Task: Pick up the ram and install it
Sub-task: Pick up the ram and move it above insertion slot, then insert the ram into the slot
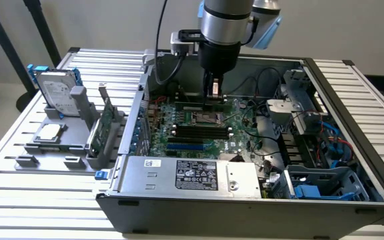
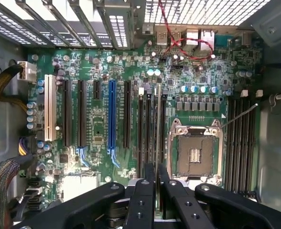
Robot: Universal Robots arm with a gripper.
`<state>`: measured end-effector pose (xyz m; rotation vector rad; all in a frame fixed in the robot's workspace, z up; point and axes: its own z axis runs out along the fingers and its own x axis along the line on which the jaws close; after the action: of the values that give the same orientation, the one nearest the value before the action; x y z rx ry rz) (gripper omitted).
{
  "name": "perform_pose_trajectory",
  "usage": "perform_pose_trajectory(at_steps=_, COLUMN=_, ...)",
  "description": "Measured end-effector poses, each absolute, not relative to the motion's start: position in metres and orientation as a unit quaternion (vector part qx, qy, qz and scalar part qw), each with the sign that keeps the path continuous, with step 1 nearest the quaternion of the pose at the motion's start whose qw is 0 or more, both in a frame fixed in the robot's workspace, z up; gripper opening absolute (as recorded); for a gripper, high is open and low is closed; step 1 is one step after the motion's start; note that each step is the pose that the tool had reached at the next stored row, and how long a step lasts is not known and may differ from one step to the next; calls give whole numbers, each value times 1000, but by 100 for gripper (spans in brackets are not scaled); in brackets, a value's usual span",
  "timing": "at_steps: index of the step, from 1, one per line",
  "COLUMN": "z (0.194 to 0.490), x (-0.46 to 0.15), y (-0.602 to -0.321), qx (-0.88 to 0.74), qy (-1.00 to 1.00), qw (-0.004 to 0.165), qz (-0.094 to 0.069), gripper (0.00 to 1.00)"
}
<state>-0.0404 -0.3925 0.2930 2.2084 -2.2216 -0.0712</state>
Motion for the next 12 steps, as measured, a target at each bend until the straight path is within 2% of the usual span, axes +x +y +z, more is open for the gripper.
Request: perform_pose_trajectory(at_steps=12, z=290, x=-40, y=-394, qx=705, qy=-709, qw=4, qz=-23, gripper=14)
